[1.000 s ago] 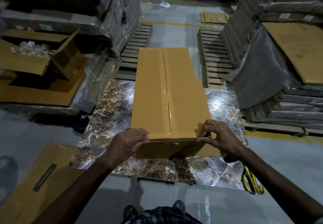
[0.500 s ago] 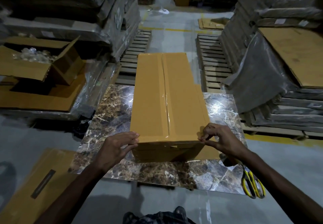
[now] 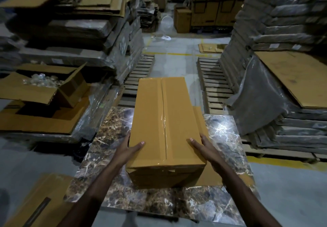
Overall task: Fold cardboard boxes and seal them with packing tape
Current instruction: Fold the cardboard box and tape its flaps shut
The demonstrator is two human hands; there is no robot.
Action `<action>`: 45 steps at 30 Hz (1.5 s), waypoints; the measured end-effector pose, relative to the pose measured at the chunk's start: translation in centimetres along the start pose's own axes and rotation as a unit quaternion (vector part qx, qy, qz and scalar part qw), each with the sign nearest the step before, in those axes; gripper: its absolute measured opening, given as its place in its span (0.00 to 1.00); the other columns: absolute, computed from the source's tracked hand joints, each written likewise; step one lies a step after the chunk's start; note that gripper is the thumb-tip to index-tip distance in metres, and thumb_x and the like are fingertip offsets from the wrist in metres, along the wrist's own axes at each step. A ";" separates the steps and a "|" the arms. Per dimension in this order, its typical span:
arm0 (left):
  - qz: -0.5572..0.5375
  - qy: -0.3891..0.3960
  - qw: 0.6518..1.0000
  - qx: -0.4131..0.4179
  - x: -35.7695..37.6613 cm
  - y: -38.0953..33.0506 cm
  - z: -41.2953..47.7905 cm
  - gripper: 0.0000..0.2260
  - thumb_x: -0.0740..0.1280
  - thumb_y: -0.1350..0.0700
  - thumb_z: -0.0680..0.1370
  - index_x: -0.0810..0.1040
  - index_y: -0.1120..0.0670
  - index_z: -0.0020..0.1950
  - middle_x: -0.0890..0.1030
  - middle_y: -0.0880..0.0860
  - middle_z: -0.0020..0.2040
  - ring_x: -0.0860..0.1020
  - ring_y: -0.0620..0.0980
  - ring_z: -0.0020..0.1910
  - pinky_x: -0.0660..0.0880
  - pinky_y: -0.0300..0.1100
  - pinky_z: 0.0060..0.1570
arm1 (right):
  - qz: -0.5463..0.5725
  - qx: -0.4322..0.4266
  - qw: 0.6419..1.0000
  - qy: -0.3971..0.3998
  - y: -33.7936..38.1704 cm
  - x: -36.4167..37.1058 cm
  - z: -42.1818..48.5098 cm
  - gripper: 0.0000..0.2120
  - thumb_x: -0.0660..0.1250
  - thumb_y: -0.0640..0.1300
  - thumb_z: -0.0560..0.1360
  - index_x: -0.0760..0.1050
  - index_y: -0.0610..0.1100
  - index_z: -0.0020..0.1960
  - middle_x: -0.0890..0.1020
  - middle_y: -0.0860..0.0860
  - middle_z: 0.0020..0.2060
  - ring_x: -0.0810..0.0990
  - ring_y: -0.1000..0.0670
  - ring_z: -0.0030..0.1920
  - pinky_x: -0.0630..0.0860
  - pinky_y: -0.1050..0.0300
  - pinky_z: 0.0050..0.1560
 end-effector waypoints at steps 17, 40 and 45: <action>-0.052 -0.004 0.993 -0.108 1.3 -3.5 4.5 0.30 0.76 0.45 0.75 0.74 0.55 0.73 0.84 0.53 0.56 0.83 0.53 0.51 0.78 0.46 0.44 | -0.077 0.109 0.991 -0.030 4.7 -0.3 7.8 0.64 0.76 0.81 0.48 0.68 0.47 0.74 0.79 0.45 0.64 0.80 0.41 0.60 0.78 0.38 0.63; -0.056 0.091 0.993 -0.042 -1.7 -4.8 10.1 0.39 0.88 0.45 0.58 0.79 0.49 0.66 0.87 0.50 0.55 0.87 0.49 0.51 0.83 0.44 0.45 | -0.044 0.033 0.998 -0.011 8.7 0.6 7.0 0.40 0.86 0.61 0.58 0.78 0.50 0.65 0.85 0.54 0.55 0.84 0.52 0.54 0.81 0.53 0.55; 0.021 0.052 0.994 0.090 -5.3 -10.2 9.5 0.50 0.88 0.43 0.56 0.71 0.47 0.74 0.83 0.49 0.63 0.83 0.49 0.59 0.80 0.51 0.60 | -0.063 -0.059 0.996 -0.033 12.9 0.1 5.5 0.40 0.87 0.56 0.58 0.74 0.51 0.66 0.83 0.56 0.55 0.82 0.52 0.57 0.80 0.57 0.53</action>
Point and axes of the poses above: each hand's wrist, its own z-axis towards the middle knuckle, its own x-axis out of the palm, y = z × x, the point moved 9 cm from there along z, towards the middle knuckle
